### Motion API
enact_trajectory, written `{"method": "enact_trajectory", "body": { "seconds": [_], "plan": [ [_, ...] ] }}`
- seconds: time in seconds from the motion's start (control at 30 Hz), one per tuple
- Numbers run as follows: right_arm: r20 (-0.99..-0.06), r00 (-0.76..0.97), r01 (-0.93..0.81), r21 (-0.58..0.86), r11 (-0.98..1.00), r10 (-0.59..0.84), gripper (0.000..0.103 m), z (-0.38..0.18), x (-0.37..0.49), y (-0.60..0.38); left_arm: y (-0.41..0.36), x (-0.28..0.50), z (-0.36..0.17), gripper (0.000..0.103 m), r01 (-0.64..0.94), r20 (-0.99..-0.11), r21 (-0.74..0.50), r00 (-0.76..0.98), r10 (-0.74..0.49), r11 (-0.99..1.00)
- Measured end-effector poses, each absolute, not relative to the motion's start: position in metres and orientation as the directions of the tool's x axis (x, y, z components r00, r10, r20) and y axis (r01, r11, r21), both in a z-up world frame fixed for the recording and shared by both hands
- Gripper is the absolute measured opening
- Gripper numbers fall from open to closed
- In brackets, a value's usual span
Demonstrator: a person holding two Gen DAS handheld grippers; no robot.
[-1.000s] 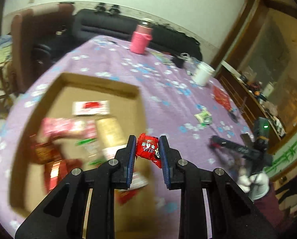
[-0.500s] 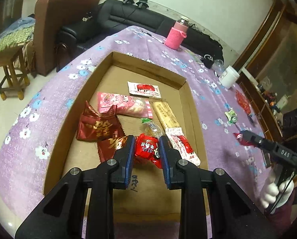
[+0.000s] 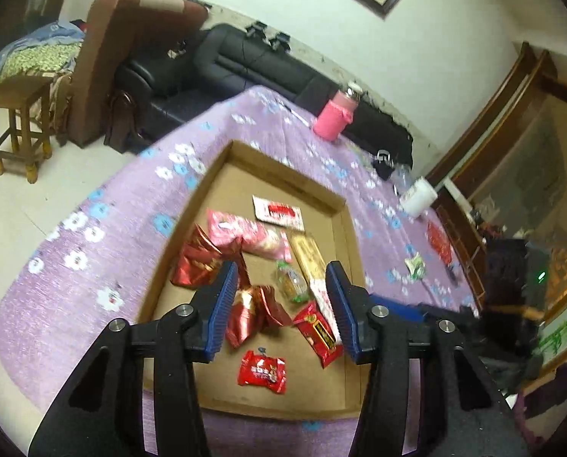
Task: Organize snacks
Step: 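Carry both snacks into the cardboard tray and open both grippers, then move both open grippers back toward the green candies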
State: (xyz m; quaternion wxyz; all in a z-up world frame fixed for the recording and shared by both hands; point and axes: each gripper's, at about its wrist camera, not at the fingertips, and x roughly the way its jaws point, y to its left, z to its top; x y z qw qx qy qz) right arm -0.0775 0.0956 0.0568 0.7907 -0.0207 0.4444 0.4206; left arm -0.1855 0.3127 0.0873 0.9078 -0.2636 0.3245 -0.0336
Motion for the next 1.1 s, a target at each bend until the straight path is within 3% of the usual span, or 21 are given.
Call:
{"method": "enact_trajectory", "body": {
  "seconds": [0.07,0.57,1.1],
  "plan": [
    [-0.734,0.252,-0.695,0.317,0.645,0.631,0.043,0.052,-0.081,0.106,0.320,-0.189,0.088,0.061,-0.124,-0.562,-0.506,0.798,-0.217,0.854],
    [-0.717,0.326,-0.682,0.272,0.678,0.616,0.056,0.060,-0.090,0.097,0.328,-0.194,0.088,0.061,-0.142,-0.558,-0.529,0.801,-0.216,0.837],
    [-0.727,0.435,-0.447,0.338,0.828,0.532,0.056,0.046,-0.053,-0.042,0.218,-0.161,0.096,0.061,0.026,-0.666,-0.364,0.692,-0.280,0.931]
  ]
}}
